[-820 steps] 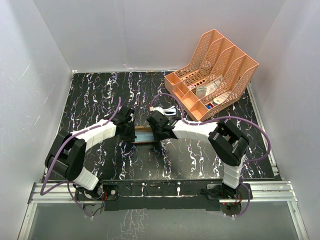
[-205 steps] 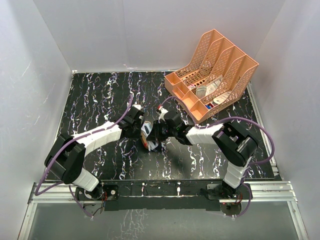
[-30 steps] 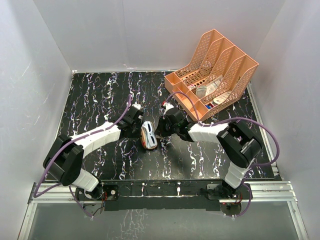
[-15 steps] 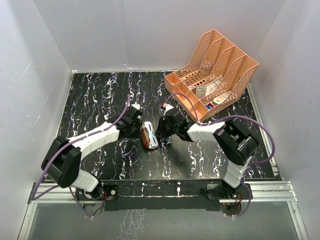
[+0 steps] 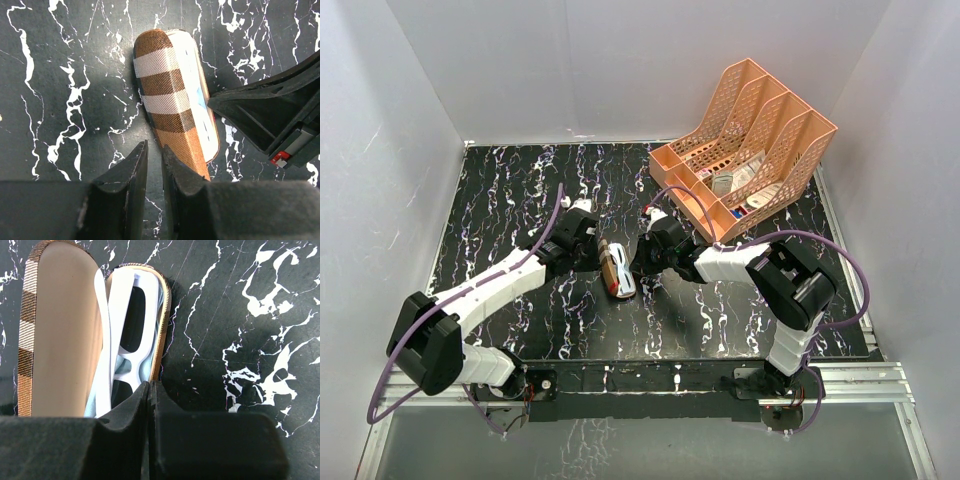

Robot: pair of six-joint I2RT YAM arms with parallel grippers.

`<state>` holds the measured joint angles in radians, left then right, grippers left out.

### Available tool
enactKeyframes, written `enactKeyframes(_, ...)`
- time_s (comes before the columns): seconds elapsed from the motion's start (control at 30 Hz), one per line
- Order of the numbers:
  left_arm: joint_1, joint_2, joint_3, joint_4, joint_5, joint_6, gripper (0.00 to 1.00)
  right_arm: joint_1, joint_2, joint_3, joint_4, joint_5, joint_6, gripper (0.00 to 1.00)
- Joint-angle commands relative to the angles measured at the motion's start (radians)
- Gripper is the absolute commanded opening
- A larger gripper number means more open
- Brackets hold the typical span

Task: Organize the sunglasses
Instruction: Close the sunglasses case at the center of the board.

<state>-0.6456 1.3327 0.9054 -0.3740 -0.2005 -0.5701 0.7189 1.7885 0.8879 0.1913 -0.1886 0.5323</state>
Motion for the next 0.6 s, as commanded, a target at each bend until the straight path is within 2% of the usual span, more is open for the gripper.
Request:
enactKeyframes(0.0, -0.005, -0.022, 0.020, -0.006, 0.036, -0.055, 0.17, 0.004, 0.008, 0.020, 0.058, -0.015, -0.003, 0.00)
enactKeyframes(0.57, -0.005, -0.035, -0.003, 0.039, 0.041, -0.161, 0.17, 0.002, 0.013, 0.020, 0.064, -0.023, 0.003, 0.00)
